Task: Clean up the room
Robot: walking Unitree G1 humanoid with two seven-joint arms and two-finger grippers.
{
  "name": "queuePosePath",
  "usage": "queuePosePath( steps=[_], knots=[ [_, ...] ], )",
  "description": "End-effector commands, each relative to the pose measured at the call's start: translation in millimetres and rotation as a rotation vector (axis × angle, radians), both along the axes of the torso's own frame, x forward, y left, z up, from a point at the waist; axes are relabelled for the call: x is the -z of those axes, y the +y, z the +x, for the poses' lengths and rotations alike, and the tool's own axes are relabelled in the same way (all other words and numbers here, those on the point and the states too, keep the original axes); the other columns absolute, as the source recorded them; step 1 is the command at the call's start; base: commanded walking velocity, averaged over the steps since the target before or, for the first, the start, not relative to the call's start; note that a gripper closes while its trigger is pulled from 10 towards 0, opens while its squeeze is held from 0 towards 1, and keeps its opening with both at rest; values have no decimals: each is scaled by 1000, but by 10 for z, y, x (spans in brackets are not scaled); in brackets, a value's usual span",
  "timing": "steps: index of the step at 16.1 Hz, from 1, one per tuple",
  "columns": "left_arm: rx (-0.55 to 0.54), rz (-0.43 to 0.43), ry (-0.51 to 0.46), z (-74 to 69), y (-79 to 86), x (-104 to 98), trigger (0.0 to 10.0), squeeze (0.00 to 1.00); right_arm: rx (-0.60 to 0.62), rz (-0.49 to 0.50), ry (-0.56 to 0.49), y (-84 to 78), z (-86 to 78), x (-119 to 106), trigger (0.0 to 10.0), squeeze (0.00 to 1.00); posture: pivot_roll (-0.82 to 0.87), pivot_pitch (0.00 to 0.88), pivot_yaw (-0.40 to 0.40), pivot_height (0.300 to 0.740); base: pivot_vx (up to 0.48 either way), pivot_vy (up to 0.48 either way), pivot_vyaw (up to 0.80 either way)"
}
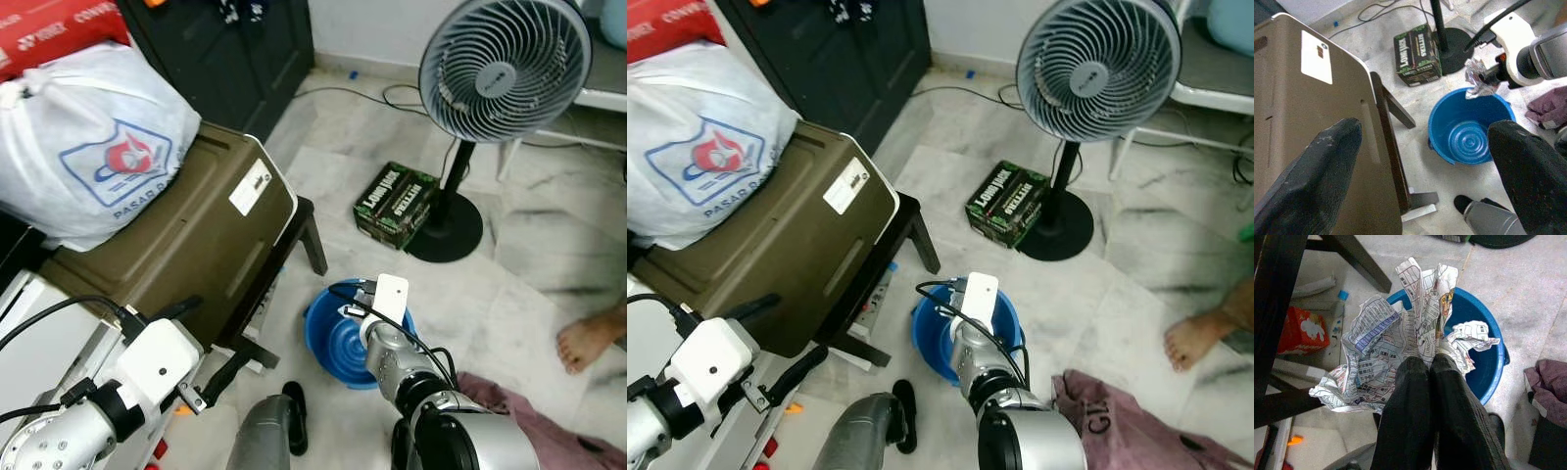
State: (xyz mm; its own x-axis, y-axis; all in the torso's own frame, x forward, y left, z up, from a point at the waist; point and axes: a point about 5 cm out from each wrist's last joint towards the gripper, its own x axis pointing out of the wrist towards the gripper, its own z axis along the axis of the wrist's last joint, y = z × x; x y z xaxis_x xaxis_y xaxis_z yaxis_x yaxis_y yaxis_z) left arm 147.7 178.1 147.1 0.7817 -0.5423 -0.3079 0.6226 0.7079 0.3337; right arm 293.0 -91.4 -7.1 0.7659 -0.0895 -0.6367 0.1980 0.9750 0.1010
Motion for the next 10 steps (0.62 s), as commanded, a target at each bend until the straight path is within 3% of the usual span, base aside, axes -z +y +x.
queuePosePath(
  steps=[1,8,10],
  knots=[
    [-2,2,21,-36,8,7,10000,0,-4,10,-8,68,-20,0,10000,1000,279,317,169,740,0,0,0],
    [-4,4,18,-40,-27,30,10000,0,3,69,-221,108,223,-319,10000,1000,271,305,157,740,0,0,0],
    [-14,1,0,8,-46,45,10000,0,-84,122,-321,253,292,-492,10000,1000,261,288,145,740,0,0,0]
  ],
)
